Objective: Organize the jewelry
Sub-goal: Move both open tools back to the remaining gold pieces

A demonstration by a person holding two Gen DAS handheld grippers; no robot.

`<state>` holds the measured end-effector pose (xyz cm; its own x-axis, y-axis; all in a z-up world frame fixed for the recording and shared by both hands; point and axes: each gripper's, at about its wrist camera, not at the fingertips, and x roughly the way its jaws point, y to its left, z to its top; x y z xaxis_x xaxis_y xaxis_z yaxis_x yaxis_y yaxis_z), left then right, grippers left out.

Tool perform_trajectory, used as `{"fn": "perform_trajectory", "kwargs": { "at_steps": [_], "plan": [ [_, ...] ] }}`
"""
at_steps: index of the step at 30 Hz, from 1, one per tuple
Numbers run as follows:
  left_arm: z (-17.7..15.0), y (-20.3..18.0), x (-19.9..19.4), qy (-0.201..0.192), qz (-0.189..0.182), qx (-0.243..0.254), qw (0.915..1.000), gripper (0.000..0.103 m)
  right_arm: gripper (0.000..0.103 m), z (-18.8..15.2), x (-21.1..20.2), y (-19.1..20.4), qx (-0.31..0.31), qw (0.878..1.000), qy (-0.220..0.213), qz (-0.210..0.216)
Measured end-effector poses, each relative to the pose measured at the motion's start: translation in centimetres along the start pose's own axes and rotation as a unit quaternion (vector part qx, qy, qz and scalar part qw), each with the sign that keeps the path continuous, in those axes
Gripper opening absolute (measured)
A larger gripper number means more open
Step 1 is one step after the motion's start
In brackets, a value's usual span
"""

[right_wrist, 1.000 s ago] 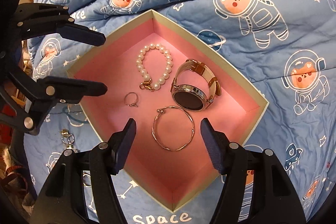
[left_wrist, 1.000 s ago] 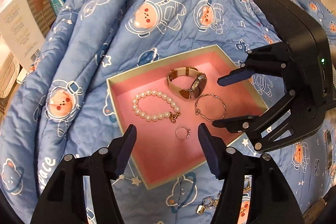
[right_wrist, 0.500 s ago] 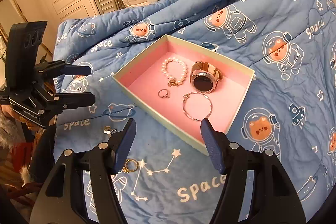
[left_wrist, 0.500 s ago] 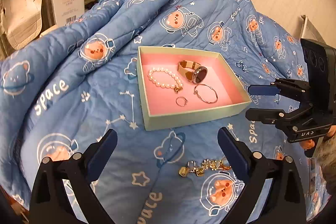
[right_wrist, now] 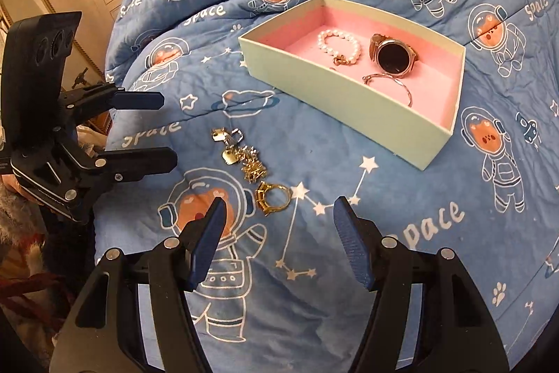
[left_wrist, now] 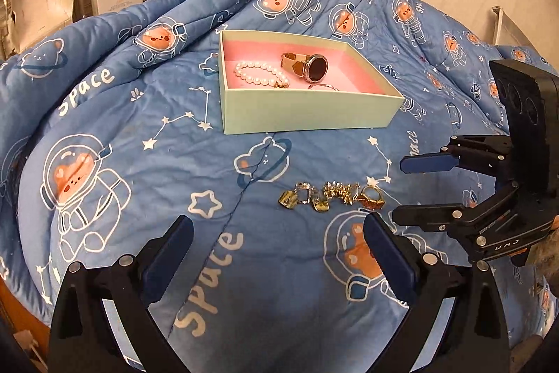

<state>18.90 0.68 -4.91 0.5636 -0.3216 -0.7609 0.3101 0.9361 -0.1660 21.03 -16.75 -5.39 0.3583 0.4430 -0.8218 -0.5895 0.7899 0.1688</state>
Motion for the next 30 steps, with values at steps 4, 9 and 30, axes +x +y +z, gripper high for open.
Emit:
{"fn": "perform_trajectory", "kwargs": {
  "at_steps": [4, 9, 30],
  "plan": [
    [-0.9, -0.5, 0.3, -0.001, 0.011, 0.005, 0.9999, 0.086, 0.064, -0.8, 0.6, 0.5, 0.007, 1.000, -0.001, -0.004],
    [-1.5, -0.6, 0.8, -0.003, 0.018, 0.001, 0.9998, 0.068, 0.058, -1.3, 1.0, 0.8, 0.015, 1.000, -0.006, -0.015],
    [0.2, -1.8, 3.7, 0.002, 0.034, 0.084, 0.9959, 0.023, 0.033, -0.8, 2.1, 0.4, 0.024, 0.999, -0.018, -0.022]
  ]
}}
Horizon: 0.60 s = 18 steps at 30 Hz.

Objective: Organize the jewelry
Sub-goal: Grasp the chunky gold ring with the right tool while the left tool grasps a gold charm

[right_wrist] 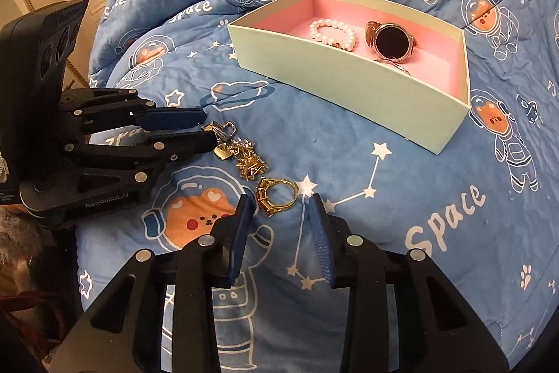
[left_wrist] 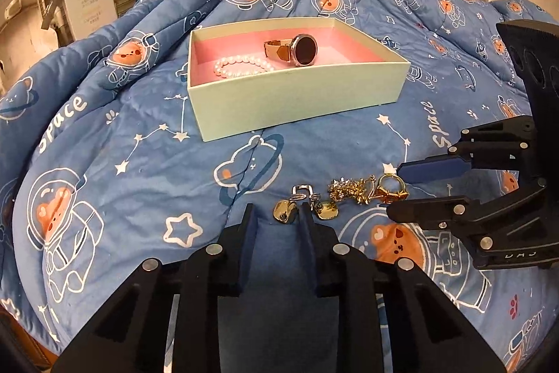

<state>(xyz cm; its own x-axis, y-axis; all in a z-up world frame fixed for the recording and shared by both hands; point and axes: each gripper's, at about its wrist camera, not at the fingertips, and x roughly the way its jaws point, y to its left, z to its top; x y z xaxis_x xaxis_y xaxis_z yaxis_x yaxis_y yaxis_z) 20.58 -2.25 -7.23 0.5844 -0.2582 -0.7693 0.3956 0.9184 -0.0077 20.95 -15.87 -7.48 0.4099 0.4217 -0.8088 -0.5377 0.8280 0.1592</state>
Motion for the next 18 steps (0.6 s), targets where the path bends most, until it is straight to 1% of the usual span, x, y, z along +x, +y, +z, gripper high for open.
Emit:
{"fn": "perform_trajectory", "kwargs": {
  "at_steps": [5, 7, 11, 18],
  "plan": [
    [0.2, -0.1, 0.1, -0.002, -0.009, 0.007, 0.9999, 0.015, 0.025, 0.2, 0.2, -0.1, 0.004, 1.000, -0.001, 0.005],
    [0.2, -0.2, 0.1, -0.004, -0.012, 0.008, 0.9999, 0.013, 0.025, 0.2, 0.2, -0.1, 0.004, 1.000, -0.001, 0.006],
    [-0.1, -0.2, -0.1, -0.008, -0.017, 0.006, 0.9998, 0.013, 0.025, 0.3, 0.2, -0.1, 0.004, 1.000, -0.001, 0.006],
    [-0.8, 0.2, -0.9, -0.013, -0.027, -0.020, 0.9994, 0.013, 0.025, 0.1, 0.1, -0.2, 0.012, 1.000, -0.003, 0.006]
  ]
}}
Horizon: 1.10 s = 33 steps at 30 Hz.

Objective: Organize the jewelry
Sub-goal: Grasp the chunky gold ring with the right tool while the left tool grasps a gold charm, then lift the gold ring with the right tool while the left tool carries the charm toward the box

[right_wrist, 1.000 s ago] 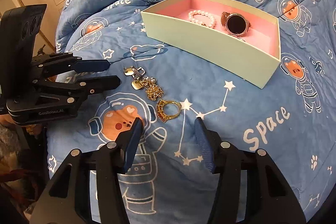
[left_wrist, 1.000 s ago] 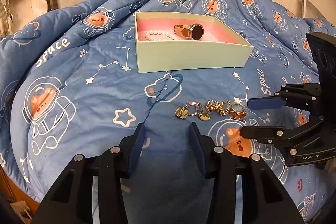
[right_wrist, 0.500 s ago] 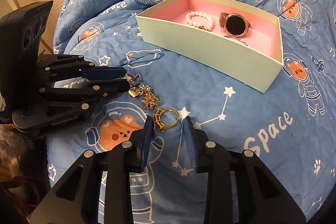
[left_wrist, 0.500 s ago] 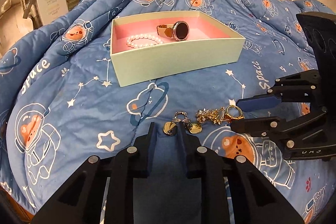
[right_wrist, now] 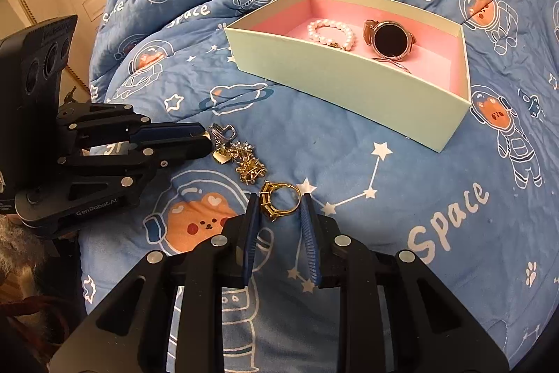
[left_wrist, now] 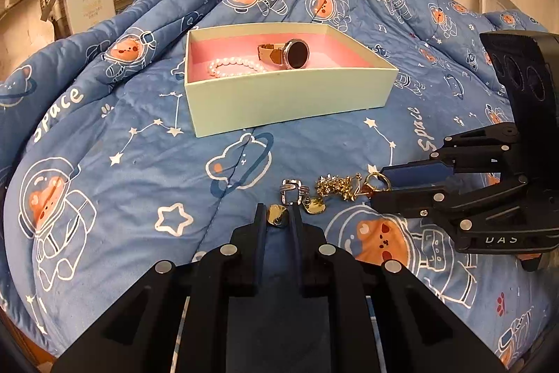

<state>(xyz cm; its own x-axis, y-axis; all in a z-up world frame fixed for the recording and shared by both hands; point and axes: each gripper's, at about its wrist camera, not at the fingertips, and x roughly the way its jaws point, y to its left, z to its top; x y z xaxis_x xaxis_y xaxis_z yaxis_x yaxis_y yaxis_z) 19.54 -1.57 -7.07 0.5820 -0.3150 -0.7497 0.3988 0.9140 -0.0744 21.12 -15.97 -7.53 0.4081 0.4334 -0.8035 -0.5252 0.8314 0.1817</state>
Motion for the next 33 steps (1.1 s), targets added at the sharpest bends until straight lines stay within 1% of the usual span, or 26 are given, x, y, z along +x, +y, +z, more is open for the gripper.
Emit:
{"fn": "perform_trajectory", "kwargs": {
  "at_steps": [7, 11, 17, 22, 28, 33],
  "plan": [
    [-0.9, 0.3, -1.1, -0.006, -0.008, -0.032, 0.9994, 0.013, 0.025, -0.5, -0.6, -0.1, 0.012, 1.000, -0.003, 0.001],
    [-1.2, 0.1, -1.7, -0.006, -0.008, -0.038, 0.9992, 0.013, 0.025, -0.9, -1.0, -0.1, 0.017, 1.000, -0.004, 0.002],
    [-1.0, -0.4, -2.5, -0.012, -0.021, -0.044, 0.9987, 0.013, 0.025, -1.0, -2.2, 0.1, 0.020, 1.000, -0.010, 0.008],
    [0.1, -0.7, -3.2, -0.021, -0.031, -0.044, 0.9983, 0.013, 0.025, -0.4, -3.6, 0.4, 0.019, 0.999, -0.021, 0.018],
    [2.2, -0.6, -4.0, -0.033, -0.043, -0.046, 0.9975, 0.013, 0.025, 1.1, -4.9, 0.1, 0.029, 0.998, -0.030, 0.038],
    [4.0, -0.5, -4.1, -0.036, -0.046, -0.039, 0.9976, 0.013, 0.025, 2.6, -5.7, -0.2, 0.019, 0.999, -0.036, 0.033]
  ]
}}
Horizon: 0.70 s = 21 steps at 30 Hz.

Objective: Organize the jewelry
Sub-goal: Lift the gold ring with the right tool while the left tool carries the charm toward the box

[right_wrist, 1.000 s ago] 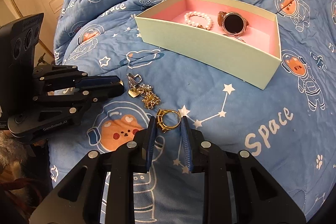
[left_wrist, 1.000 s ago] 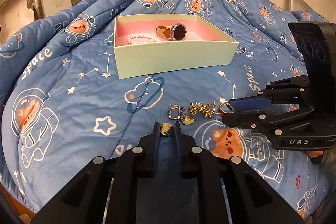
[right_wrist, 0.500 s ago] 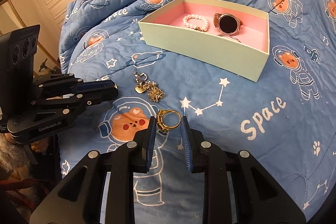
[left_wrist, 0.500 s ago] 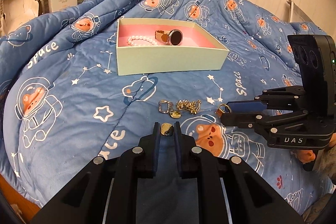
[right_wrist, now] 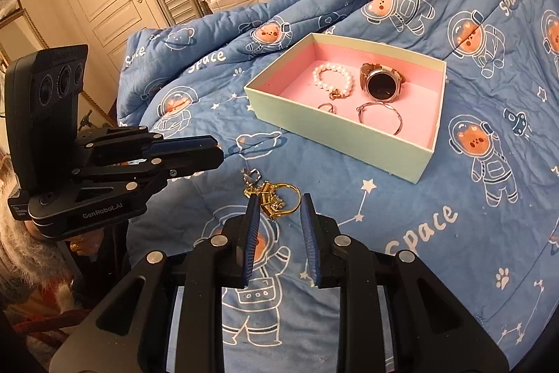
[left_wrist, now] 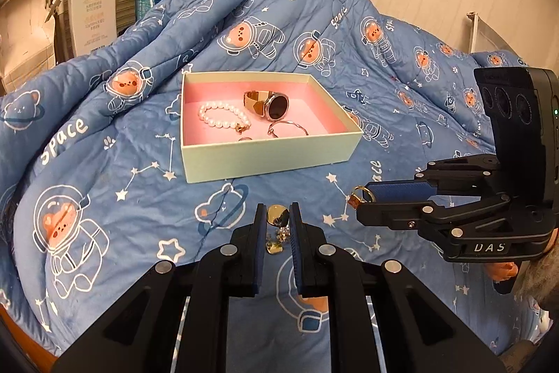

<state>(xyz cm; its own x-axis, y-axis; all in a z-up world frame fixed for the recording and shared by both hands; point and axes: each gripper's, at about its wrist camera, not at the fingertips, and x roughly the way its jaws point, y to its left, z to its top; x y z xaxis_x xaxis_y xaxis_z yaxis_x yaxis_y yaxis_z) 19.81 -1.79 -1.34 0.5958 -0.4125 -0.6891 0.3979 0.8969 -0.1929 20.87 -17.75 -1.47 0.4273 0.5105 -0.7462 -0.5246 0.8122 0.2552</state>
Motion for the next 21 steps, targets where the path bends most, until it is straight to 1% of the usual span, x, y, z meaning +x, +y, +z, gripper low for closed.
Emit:
{"fn": "perform_trajectory", "kwargs": {
  "at_steps": [8, 21],
  "plan": [
    [2.7, 0.0, 0.9, 0.004, 0.005, 0.007, 1.0000, 0.013, 0.025, 2.5, -0.5, -1.1, -0.004, 1.000, -0.012, -0.014],
    [6.8, 1.8, 4.2, 0.033, 0.013, -0.002, 0.9994, 0.013, 0.025, 7.1, 1.4, -3.9, -0.011, 0.998, 0.007, -0.058]
  ]
}}
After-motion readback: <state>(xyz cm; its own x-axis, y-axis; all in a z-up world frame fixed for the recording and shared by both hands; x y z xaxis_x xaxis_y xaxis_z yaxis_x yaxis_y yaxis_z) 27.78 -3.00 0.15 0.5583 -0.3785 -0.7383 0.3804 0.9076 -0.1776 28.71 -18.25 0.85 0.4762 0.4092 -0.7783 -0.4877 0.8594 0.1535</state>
